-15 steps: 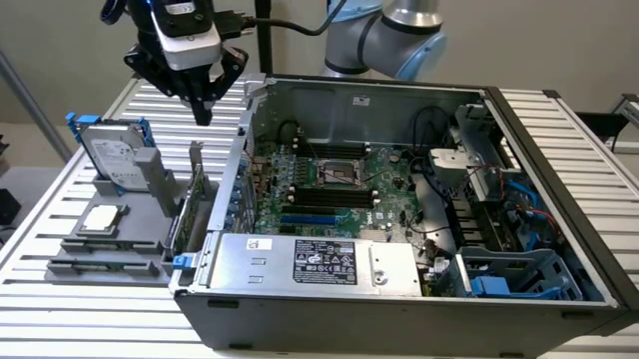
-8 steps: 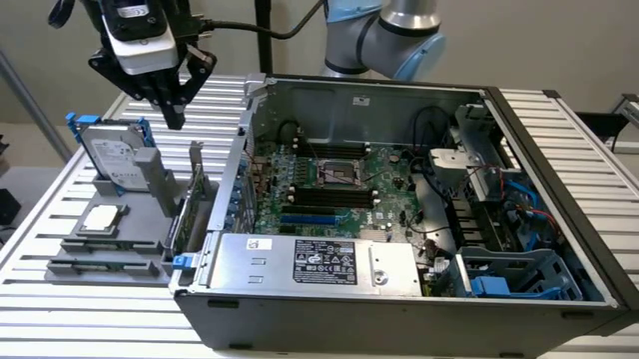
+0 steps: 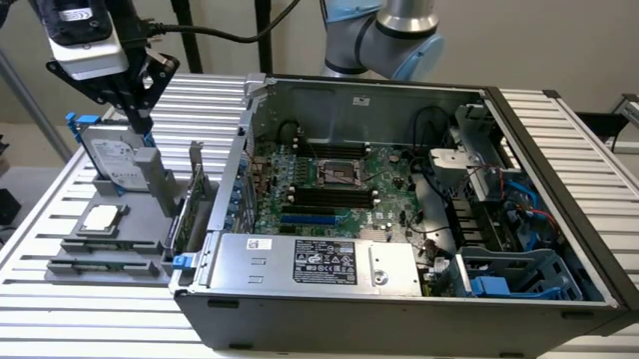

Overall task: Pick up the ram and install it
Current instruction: 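Reach for the ram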

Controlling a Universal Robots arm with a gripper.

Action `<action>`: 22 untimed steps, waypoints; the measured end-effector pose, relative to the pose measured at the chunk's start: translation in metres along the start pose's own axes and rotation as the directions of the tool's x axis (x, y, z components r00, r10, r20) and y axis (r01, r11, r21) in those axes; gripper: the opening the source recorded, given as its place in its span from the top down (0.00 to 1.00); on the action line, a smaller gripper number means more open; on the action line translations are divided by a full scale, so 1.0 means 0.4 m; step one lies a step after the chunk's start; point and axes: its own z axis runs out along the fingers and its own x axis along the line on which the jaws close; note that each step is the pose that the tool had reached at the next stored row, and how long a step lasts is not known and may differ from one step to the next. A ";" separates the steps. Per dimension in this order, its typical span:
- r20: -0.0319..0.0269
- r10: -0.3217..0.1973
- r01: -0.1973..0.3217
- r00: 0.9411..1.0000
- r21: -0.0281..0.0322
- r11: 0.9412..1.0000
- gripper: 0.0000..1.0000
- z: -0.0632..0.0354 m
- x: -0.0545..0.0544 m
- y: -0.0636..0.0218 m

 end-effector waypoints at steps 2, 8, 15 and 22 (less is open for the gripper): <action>0.000 0.000 0.000 1.000 0.000 1.000 0.89 0.000 0.022 -0.007; 0.000 0.000 0.000 1.000 0.000 1.000 0.89 0.001 0.089 -0.030; 0.000 0.000 0.000 1.000 0.000 1.000 0.89 0.004 0.167 -0.057; -0.001 0.000 0.000 1.000 0.000 1.000 0.89 0.009 0.227 -0.084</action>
